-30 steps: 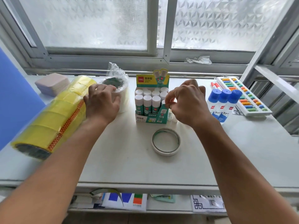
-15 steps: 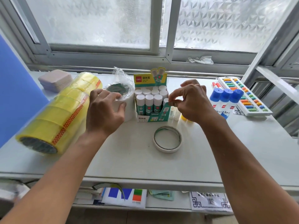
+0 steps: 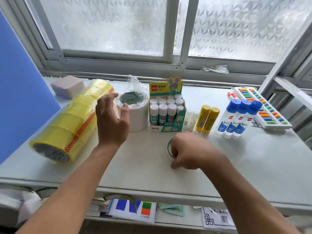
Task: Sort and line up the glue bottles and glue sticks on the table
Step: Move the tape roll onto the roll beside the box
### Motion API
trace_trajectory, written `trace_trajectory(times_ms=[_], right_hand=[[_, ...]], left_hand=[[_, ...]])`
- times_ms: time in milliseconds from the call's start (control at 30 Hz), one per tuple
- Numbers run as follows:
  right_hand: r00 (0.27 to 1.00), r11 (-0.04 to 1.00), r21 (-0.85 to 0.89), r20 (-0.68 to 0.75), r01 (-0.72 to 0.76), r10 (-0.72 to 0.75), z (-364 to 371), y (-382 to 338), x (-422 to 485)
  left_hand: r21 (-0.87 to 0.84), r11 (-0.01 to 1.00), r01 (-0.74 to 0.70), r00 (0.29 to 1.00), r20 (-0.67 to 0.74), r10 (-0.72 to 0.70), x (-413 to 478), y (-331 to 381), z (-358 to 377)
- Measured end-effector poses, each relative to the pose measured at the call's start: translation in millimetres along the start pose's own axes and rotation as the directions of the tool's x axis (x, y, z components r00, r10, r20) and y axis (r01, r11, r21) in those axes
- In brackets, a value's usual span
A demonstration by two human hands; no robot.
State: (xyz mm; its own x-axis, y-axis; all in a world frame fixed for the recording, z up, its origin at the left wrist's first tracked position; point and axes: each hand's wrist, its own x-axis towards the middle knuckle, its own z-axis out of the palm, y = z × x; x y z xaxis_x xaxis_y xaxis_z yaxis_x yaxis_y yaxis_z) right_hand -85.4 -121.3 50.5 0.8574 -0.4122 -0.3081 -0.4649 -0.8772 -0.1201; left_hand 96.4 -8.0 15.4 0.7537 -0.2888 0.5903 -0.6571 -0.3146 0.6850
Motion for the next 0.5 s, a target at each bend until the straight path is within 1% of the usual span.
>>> trace_trajectory(times_ms=[67, 100, 133, 167, 200, 233, 300, 333, 367, 400, 433, 500], right_hand=[[0.999, 0.999, -0.003, -0.022, 0.034, -0.034, -2.4, -2.9, 2.8], [0.996, 0.997, 0.012, -0.035, 0.077, -0.077, -7.4, -6.6, 0.7], [0.99, 0.989, 0.059, -0.052, 0.132, -0.129, -15.0, -11.0, -3.8], [0.98, 0.971, 0.14, -0.082, 0.193, -0.183, -25.5, -16.0, -8.6], [0.962, 0.94, 0.224, -0.15, 0.257, -0.227, -37.5, -22.6, -12.7], [0.927, 0.903, 0.272, -0.27, 0.333, -0.261, -49.8, -28.8, -13.4], [0.796, 0.842, 0.273, -0.545, 0.464, -0.262, -71.2, -42.5, -4.2], [0.745, 0.83, 0.265, -0.622, 0.491, -0.241, -77.5, -48.0, 5.9], [0.714, 0.83, 0.258, -0.665, 0.496, -0.22, -80.6, -52.9, 19.3], [0.697, 0.846, 0.232, -0.686, 0.48, -0.208, -80.3, -56.7, 33.1], [0.689, 0.871, 0.183, -0.692, 0.456, -0.215, -77.8, -60.1, 47.0], [0.709, 0.906, 0.107, -0.663, 0.409, -0.241, -69.4, -62.9, 69.6]], left_hand=[[-0.017, 1.0, 0.016, 1.0, -0.003, -0.016, 2.5, 1.4, -5.1], [-0.003, 1.0, 0.017, 1.0, -0.018, -0.017, 3.5, 2.9, -8.6], [0.027, 0.999, 0.028, 0.998, -0.049, -0.026, 5.6, 4.5, -13.0], [0.076, 0.996, 0.052, 0.995, -0.092, -0.045, 9.6, 7.3, -18.5], [0.142, 0.985, 0.095, 0.989, -0.127, -0.077, 15.4, 9.0, -25.0], [0.225, 0.962, 0.154, 0.983, -0.133, -0.126, 22.5, 8.9, -31.7], [0.434, 0.862, 0.262, 0.962, -0.054, -0.266, 37.8, 2.1, -48.4], [0.535, 0.798, 0.276, 0.945, 0.0, -0.327, 43.8, -2.9, -57.6], [0.613, 0.743, 0.269, 0.928, 0.041, -0.37, 48.5, -7.5, -66.5], [0.665, 0.702, 0.254, 0.915, 0.07, -0.397, 51.9, -11.4, -73.5], [0.7, 0.672, 0.243, 0.9, 0.095, -0.425, 54.9, -14.8, -80.2], [0.742, 0.625, 0.242, 0.842, 0.16, -0.515, 61.5, -23.3, -89.9]])
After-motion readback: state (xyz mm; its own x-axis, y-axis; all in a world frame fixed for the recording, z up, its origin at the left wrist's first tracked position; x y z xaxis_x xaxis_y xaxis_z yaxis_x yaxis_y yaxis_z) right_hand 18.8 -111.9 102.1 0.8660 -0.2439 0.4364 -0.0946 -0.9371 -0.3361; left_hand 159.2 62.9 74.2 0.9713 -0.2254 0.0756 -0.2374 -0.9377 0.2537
